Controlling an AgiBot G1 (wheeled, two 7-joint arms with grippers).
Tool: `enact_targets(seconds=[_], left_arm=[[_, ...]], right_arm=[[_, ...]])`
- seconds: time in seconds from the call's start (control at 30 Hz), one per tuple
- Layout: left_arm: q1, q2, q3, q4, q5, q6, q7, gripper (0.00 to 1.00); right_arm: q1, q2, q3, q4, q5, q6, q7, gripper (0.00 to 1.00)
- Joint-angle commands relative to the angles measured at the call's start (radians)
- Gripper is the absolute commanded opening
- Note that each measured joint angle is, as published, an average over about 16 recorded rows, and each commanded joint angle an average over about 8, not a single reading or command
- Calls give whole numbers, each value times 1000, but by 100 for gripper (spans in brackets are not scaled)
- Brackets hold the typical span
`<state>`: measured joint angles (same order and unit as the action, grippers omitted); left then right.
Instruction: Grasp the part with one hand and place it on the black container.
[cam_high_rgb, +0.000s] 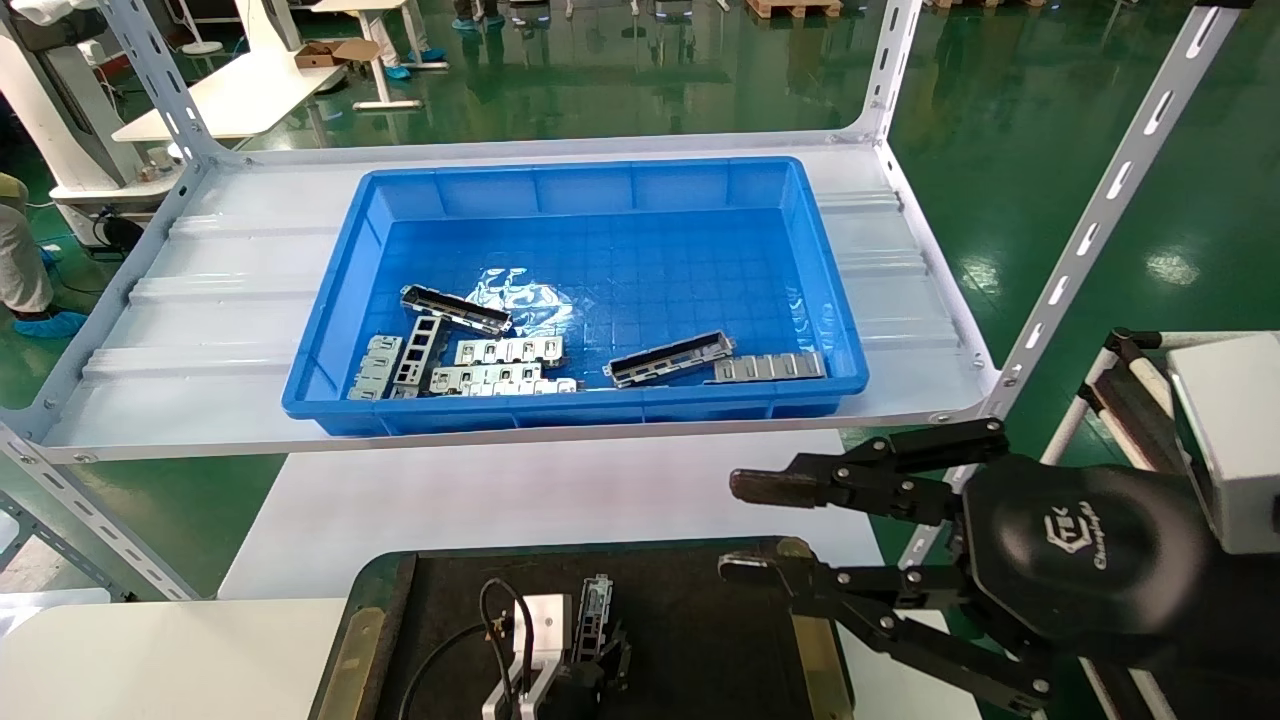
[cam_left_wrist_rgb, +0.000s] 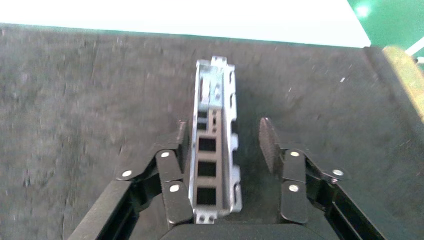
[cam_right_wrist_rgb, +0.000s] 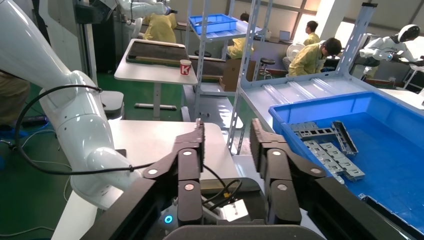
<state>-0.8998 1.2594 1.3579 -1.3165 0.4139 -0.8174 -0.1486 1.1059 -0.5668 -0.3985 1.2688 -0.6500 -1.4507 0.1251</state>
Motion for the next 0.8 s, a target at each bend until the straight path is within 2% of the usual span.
enact_targets(seconds=[0.03,0.2,0.33,0.57,0.8], left_arm=[[-3,-4,-2,-11,1,-2,0,100],[-17,-49,-4,-33,21,65,-7,100],[-30,-103,-12,-41,59,172,-28,100],[-44,-212,-55,-46,183,429,-77,100],[-37,-315,-154,-48,314,721,-93,100]], right_arm=[[0,0,0,0,0,0,0,100],[0,0,0,0,0,0,0,100],[0,0,0,0,0,0,0,100],[0,0,0,0,0,0,0,100],[0,0,0,0,0,0,0,100]])
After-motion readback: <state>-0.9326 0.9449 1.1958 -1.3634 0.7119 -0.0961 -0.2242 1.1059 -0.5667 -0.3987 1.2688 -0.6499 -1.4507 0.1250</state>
